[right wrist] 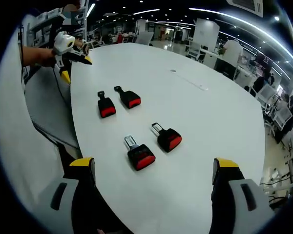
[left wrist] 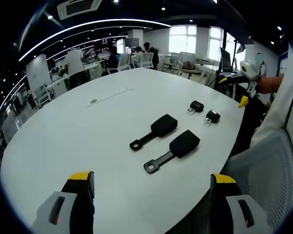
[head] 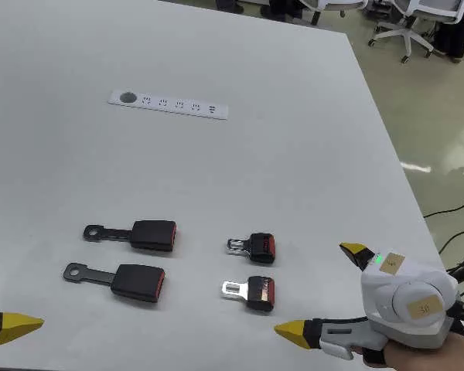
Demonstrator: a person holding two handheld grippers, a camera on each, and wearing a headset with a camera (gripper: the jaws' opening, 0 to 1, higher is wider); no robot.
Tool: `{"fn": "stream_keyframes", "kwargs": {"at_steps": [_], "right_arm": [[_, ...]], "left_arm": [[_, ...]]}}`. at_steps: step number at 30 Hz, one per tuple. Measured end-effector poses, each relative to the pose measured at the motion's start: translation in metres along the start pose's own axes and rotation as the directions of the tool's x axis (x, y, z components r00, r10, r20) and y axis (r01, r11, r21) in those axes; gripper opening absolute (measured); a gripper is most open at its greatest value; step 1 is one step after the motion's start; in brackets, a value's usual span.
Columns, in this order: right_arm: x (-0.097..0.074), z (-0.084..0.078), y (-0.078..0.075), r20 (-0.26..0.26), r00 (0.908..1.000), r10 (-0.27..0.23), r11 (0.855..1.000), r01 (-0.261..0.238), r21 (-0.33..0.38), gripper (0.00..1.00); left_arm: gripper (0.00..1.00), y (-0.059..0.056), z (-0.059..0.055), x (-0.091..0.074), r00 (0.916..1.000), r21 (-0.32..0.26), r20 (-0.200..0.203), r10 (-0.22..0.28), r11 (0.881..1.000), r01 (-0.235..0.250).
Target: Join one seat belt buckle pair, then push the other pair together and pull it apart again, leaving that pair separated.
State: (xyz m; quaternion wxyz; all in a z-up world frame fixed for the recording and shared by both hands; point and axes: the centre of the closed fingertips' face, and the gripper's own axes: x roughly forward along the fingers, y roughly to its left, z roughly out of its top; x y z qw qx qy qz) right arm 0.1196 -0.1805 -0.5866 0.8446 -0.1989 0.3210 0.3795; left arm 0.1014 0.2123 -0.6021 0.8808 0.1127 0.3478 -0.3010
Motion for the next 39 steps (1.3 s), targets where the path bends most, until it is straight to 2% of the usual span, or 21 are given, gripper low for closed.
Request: {"fn": "stream_keyframes", "kwargs": {"at_steps": [19, 25, 33, 39], "right_arm": [[0.001, 0.002, -0.003, 0.002, 1.0, 0.002, 1.0, -0.002, 0.027, 1.0], [0.001, 0.002, -0.003, -0.002, 1.0, 0.002, 1.0, -0.002, 0.017, 1.0], [0.001, 0.001, -0.001, -0.005, 1.0, 0.003, 1.0, -0.003, 0.024, 1.0], [0.001, -0.001, 0.002, -0.013, 0.9998, 0.012, 0.999, -0.011, 0.03, 0.99]], "left_arm": [[1.0, -0.011, 0.006, 0.001, 1.0, -0.001, -0.003, 0.002, 1.0, -0.002], [1.0, -0.008, 0.005, 0.0, 1.0, -0.002, -0.002, 0.002, 1.0, -0.002], [1.0, 0.002, -0.006, 0.003, 1.0, -0.013, -0.005, -0.007, 1.0, 0.006], [0.99, 0.006, -0.007, 0.003, 1.0, -0.015, -0.002, 0.004, 1.0, -0.005]]}}
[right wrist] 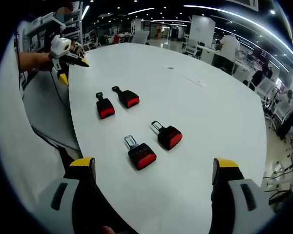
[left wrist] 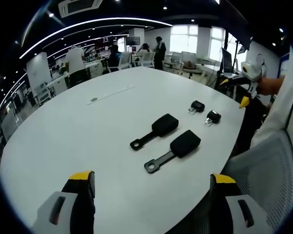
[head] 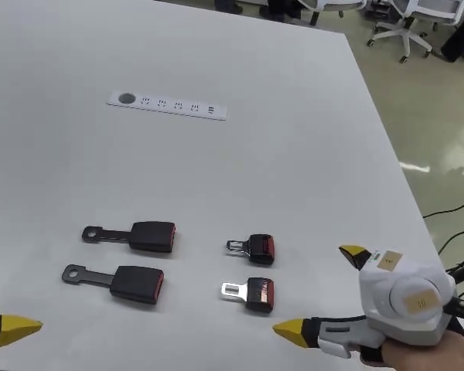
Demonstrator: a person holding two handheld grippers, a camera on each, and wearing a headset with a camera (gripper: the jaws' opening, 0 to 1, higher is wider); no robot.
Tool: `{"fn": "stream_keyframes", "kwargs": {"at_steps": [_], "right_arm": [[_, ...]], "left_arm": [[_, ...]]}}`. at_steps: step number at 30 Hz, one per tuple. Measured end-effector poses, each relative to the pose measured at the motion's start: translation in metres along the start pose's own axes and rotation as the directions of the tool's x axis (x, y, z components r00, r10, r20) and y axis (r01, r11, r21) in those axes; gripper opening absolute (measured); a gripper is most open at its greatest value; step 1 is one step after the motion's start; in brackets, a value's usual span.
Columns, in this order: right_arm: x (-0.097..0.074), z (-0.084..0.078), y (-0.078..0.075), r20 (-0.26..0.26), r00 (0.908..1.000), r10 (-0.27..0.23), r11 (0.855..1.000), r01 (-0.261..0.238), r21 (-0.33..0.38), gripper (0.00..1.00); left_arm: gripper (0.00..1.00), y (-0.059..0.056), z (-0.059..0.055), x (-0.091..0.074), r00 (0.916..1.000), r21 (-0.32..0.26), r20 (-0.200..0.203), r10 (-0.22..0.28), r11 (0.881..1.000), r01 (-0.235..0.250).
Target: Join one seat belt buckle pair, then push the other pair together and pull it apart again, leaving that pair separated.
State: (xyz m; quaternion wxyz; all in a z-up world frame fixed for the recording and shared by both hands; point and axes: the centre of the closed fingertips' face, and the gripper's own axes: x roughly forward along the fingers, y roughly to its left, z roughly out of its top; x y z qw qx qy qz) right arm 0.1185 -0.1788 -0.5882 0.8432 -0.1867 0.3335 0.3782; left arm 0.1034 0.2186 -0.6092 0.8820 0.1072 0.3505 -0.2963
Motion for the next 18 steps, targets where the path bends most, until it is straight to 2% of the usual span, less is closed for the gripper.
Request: {"fn": "stream_keyframes", "kwargs": {"at_steps": [1, 6, 10, 13, 18], "right_arm": [[0.0, 0.0, 0.0, -0.001, 1.0, -0.001, 1.0, 0.001, -0.002, 0.99], [0.0, -0.001, 0.001, -0.009, 0.9999, 0.006, 1.0, -0.006, -0.01, 0.94], [-0.001, -0.001, 0.001, -0.009, 0.9999, 0.007, 1.0, -0.007, -0.016, 0.91], [-0.001, -0.003, 0.002, -0.024, 0.9997, 0.01, 0.999, -0.011, -0.046, 0.9], [-0.001, -0.003, 0.001, -0.024, 0.9997, 0.009, 0.998, -0.01, -0.054, 0.9]], "left_arm": [[0.99, 0.001, -0.001, 0.0, 1.0, -0.001, 0.0, -0.001, 1.0, 0.001], [0.98, -0.009, 0.005, -0.002, 1.0, 0.001, -0.007, -0.003, 1.0, 0.003], [0.97, -0.01, 0.006, -0.003, 1.0, 0.005, -0.006, -0.007, 1.0, 0.007], [0.95, -0.013, 0.008, -0.004, 0.9999, 0.018, -0.003, -0.01, 1.0, 0.01], [0.95, -0.016, 0.011, -0.005, 0.9999, 0.02, -0.003, -0.01, 1.0, 0.011]]}}
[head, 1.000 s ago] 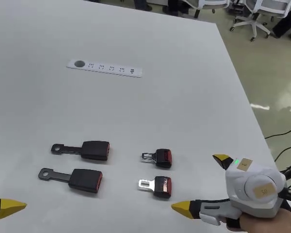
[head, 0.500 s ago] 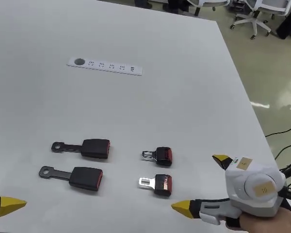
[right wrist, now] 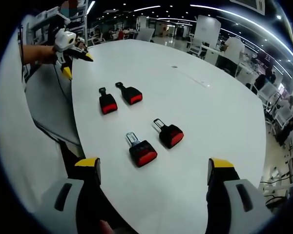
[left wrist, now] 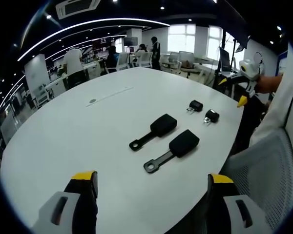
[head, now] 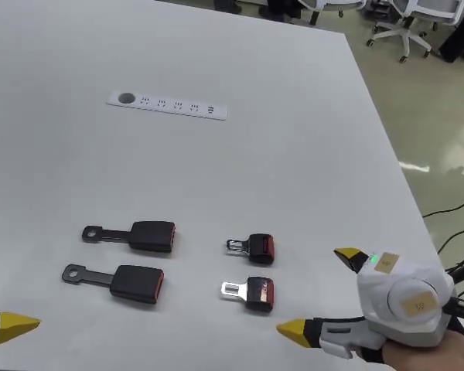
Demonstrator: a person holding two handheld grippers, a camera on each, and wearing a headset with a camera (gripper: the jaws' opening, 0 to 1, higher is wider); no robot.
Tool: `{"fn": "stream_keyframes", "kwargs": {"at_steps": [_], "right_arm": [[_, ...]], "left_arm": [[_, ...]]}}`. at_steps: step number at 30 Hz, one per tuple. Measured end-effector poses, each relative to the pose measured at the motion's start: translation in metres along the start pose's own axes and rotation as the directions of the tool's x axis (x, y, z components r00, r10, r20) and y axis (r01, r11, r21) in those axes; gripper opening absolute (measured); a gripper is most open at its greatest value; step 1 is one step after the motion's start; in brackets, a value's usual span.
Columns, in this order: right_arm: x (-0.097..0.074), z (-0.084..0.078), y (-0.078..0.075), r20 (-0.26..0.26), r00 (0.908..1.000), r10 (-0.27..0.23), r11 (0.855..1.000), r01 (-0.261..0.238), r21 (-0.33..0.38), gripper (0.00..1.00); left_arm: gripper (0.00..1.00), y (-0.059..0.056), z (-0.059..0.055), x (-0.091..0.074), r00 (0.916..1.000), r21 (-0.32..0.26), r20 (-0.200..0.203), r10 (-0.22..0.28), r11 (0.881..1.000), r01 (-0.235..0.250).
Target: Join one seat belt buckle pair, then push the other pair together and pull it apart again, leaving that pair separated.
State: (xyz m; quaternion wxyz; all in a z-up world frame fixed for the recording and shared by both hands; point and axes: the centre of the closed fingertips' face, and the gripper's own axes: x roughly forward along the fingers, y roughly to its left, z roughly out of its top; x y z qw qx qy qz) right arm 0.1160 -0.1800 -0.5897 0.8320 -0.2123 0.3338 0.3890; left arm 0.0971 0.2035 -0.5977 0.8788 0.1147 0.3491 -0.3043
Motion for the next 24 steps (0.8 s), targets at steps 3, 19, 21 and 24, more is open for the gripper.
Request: {"fn": "stream_keyframes", "kwargs": {"at_steps": [3, 19, 21, 24], "right_arm": [[0.0, 0.0, 0.0, -0.006, 1.0, -0.001, 1.0, 0.001, -0.008, 0.91], [-0.001, 0.0, 0.002, -0.015, 0.9998, 0.011, 0.998, -0.012, -0.054, 0.85], [0.0, 0.001, 0.003, -0.012, 0.9998, 0.017, 0.998, -0.018, -0.057, 0.84], [0.001, 0.004, 0.006, 0.005, 0.9994, 0.034, 0.999, -0.034, -0.036, 0.81]], "left_arm": [[0.97, -0.004, 0.004, -0.001, 1.0, 0.002, -0.002, 0.003, 1.0, -0.003], [0.89, -0.002, -0.002, -0.001, 0.9992, 0.03, -0.034, -0.019, 0.999, 0.02], [0.89, -0.004, -0.002, 0.0, 0.999, 0.043, -0.038, -0.024, 0.999, 0.025], [0.84, -0.015, 0.005, 0.001, 0.9986, 0.085, -0.04, -0.035, 0.996, 0.038]]}}
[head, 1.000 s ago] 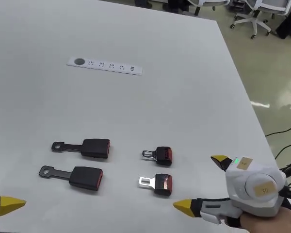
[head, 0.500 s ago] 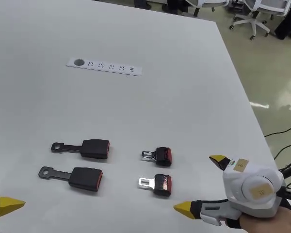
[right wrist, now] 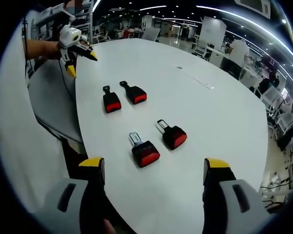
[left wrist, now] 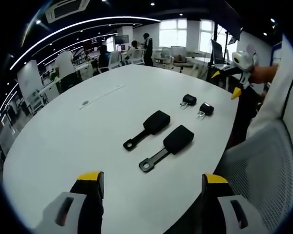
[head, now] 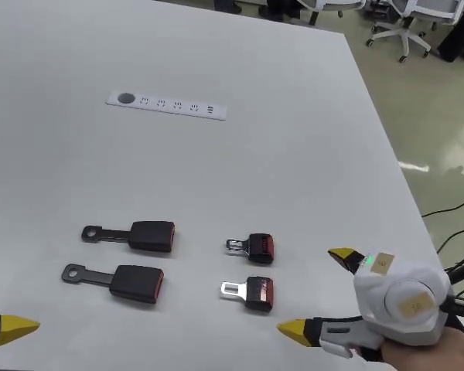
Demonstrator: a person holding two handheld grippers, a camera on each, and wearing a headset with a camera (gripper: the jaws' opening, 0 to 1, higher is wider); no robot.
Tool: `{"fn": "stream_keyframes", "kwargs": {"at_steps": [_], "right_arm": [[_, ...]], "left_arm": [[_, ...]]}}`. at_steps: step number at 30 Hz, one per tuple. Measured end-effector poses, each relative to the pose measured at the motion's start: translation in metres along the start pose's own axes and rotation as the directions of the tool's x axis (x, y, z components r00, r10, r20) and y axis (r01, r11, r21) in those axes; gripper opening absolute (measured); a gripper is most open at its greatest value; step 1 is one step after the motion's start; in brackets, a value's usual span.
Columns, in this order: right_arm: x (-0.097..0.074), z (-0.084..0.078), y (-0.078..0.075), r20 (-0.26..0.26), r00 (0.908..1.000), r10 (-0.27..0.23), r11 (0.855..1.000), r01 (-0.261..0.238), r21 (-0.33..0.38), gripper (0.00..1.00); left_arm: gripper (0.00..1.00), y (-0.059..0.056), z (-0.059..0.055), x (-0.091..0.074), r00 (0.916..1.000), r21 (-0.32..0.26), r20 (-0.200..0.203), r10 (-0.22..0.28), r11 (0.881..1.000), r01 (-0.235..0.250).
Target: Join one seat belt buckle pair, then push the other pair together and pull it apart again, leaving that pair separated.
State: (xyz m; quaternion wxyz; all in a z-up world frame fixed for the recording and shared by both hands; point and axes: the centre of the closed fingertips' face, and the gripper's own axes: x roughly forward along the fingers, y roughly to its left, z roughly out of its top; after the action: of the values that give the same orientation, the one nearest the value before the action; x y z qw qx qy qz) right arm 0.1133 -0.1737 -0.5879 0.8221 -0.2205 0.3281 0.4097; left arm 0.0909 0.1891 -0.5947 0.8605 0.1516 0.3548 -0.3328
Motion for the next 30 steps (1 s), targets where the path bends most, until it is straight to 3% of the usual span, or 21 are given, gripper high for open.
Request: {"fn": "stream_keyframes", "kwargs": {"at_steps": [7, 18, 30], "right_arm": [[0.006, 0.0, 0.005, -0.005, 0.9995, 0.03, 0.998, -0.031, -0.05, 0.74], [0.023, -0.002, 0.019, -0.034, 0.9948, 0.096, 0.99, -0.099, -0.1, 0.63], [0.041, -0.002, 0.026, -0.089, 0.9853, 0.146, 0.973, -0.159, -0.168, 0.57]], "left_arm": [[0.82, -0.022, 0.016, 0.011, 0.9984, 0.068, -0.028, -0.048, 0.996, 0.05], [0.76, -0.041, 0.023, 0.029, 0.9922, 0.132, -0.058, -0.11, 0.984, 0.117], [0.64, -0.057, 0.032, 0.056, 0.976, 0.199, -0.099, -0.194, 0.957, 0.21]]}}
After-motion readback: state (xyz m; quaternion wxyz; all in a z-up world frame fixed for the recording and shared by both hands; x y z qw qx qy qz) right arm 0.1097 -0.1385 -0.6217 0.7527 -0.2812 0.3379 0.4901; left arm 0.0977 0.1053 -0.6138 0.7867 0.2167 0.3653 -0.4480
